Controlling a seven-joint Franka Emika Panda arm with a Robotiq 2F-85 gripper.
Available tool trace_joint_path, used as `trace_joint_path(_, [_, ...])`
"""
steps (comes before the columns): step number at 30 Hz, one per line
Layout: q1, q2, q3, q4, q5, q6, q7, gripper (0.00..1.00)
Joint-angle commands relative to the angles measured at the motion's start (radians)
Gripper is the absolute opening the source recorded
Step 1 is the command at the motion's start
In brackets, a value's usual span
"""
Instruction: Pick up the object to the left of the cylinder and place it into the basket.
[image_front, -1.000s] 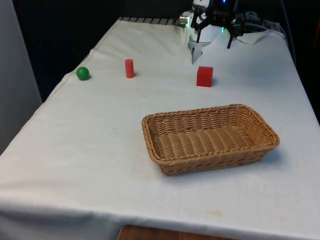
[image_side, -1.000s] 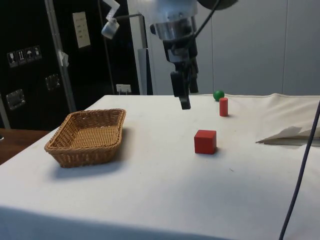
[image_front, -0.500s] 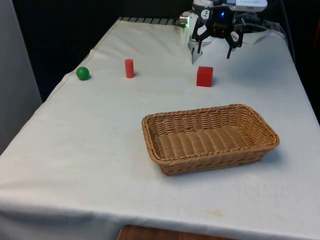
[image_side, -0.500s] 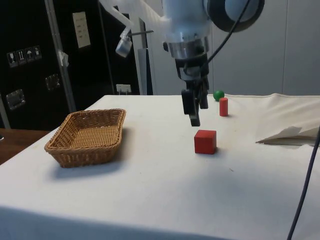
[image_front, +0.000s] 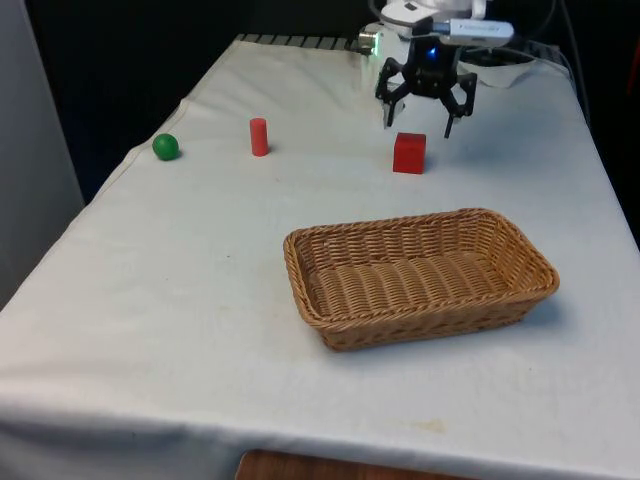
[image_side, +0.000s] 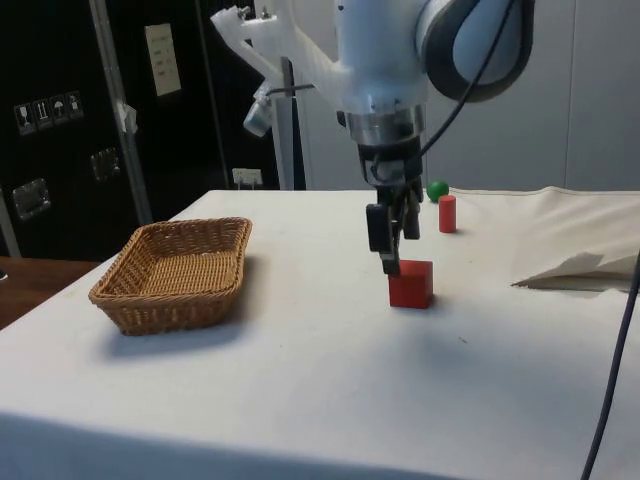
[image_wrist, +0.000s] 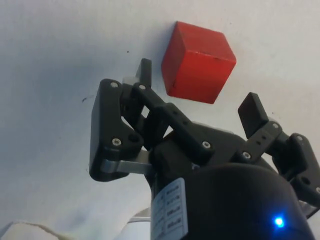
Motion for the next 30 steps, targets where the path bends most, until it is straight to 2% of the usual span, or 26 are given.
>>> trace_joint_path(1, [-0.004,-0.003,-0.002,-0.016,0.006,0.029,-0.008,1.00])
trace_joint_path(2, [-0.008,0.005,-0.005,-0.027,0.005,0.055,-0.010,1.00])
trace_joint_path(3, [-0.006,0.012,-0.004,-0.019,0.000,0.041,-0.003,1.00])
trace_joint_path(11, [-0.021,0.048,-0.024,-0.070,0.010,0.170,-0.029,1.00])
trace_joint_path(12, [-0.016,0.047,-0.024,-0.062,0.000,0.145,-0.016,1.00])
trace_joint_path(17, [-0.030,0.092,-0.033,-0.075,0.010,0.238,-0.038,1.00])
trace_joint_path(21, [-0.036,0.117,-0.037,-0.073,0.008,0.273,-0.040,1.00])
trace_joint_path(22, [-0.030,0.126,-0.042,-0.065,0.000,0.260,-0.030,0.96])
trace_joint_path(23, [-0.038,0.126,-0.040,-0.073,0.008,0.285,-0.042,0.88])
trace_joint_path(26, [-0.040,0.134,-0.041,-0.073,0.008,0.296,-0.044,0.56])
trace_joint_path(27, [-0.040,0.136,-0.042,-0.072,0.008,0.298,-0.044,0.39])
trace_joint_path(30, [-0.042,0.137,-0.042,-0.072,0.007,0.301,-0.044,0.09])
